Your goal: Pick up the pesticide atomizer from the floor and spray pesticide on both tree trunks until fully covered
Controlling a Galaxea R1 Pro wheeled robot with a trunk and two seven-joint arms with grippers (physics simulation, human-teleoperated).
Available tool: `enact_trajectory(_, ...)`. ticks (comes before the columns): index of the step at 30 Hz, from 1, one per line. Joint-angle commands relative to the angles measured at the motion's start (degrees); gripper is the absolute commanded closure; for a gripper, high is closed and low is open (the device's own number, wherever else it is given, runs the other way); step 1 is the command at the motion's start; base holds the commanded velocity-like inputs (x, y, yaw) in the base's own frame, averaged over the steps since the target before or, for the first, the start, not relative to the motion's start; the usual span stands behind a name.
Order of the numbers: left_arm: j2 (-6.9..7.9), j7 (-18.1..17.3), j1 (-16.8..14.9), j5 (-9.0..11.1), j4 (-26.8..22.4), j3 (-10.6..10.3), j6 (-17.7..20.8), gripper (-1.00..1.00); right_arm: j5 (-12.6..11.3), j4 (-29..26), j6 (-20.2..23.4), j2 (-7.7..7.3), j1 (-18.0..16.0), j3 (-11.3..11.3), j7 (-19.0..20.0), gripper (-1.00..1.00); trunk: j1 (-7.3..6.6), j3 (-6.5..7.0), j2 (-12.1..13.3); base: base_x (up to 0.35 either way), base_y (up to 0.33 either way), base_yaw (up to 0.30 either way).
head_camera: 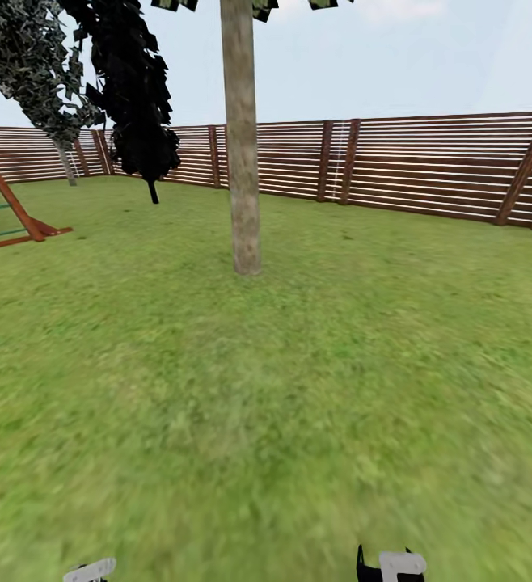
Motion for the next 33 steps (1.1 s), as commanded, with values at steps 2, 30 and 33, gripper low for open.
enact_trajectory(2, 0.01, -0.02, -0.03, -0.3, 0.05, 0.26, -0.21, 1.0, 0.35, 0.06, 0.08, 0.05, -0.04, 0.3, -0.6, -1.0, 0.02, -0.05, -0.02, 0.339, 0.0, 0.0)
enact_trajectory(30, 0.02, -0.02, -0.06, -0.3, -0.01, 0.31, -0.21, 1.0, 0.3, 0.06, 0.08, 0.06, -0.04, 0.31, -0.6, -1.0, 0.02, -0.05, -0.02, 0.339, 0.0, 0.038)
enact_trajectory(33, 0.02, -0.03, -0.06, -0.3, 0.02, 0.33, -0.21, 1.0, 0.3, 0.06, 0.08, 0.06, -0.04, 0.31, -0.6, -1.0, 0.02, -0.05, -0.02, 0.339, 0.0, 0.001)
